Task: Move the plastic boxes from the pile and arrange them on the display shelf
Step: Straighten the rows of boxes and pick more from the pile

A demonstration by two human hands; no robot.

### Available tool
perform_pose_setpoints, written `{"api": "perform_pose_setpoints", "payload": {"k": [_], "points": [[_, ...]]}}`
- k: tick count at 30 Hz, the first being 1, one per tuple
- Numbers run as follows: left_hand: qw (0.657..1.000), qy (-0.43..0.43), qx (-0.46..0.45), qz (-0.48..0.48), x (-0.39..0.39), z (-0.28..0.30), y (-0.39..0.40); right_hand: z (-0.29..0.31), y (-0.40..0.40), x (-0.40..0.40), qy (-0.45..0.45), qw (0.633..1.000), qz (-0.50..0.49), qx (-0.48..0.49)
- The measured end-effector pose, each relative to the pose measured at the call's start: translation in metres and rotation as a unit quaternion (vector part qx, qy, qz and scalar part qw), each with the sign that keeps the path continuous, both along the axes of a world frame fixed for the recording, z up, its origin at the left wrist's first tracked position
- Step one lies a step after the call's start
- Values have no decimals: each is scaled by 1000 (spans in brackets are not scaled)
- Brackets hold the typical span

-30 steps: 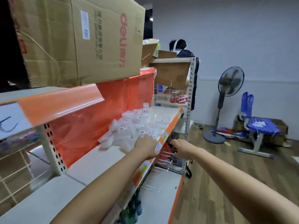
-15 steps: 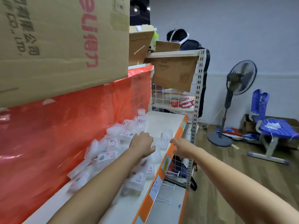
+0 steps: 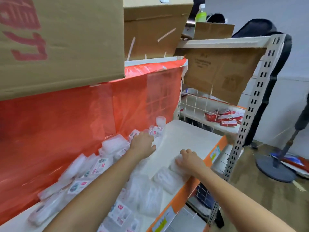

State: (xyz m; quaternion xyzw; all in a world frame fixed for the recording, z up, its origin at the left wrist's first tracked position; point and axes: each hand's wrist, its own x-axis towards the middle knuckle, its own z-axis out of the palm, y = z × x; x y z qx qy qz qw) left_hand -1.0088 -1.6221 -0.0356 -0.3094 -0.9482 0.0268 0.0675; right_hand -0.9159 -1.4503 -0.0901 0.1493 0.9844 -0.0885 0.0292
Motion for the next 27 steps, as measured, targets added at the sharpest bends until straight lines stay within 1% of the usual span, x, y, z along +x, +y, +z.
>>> {"api": "perform_pose_setpoints", "payload": {"k": [3,6,8,11,15,17,19,23,27], "points": [[998,-2,22,67,-22,0,5,-2,13,-19,10,998,63,5],[991,-33,48,119,-38,-3,4,-3,23,-39,24,992,126,-8],[984,-66,74,149,-45,-7,6,-7,28,-50,26,989,137,-39],[973,-97,96,183,-53,-13,8,-8,30,-53,3,986,136,-94],[972,-109,95,184,-57,-23,7,-8,33,-52,-16,978,145,-148],[972,-110,107,176,-59,-26,3,-10,35,-53,-46,977,159,-133],[972,-111,115,173,-59,-27,1,-11,34,-54,-53,978,179,-99],[979,-95,77,160,-61,-28,3,-14,37,-58,-32,977,188,-95],[988,-46,38,143,-57,-27,8,-12,43,-60,7,971,188,-149]]}}
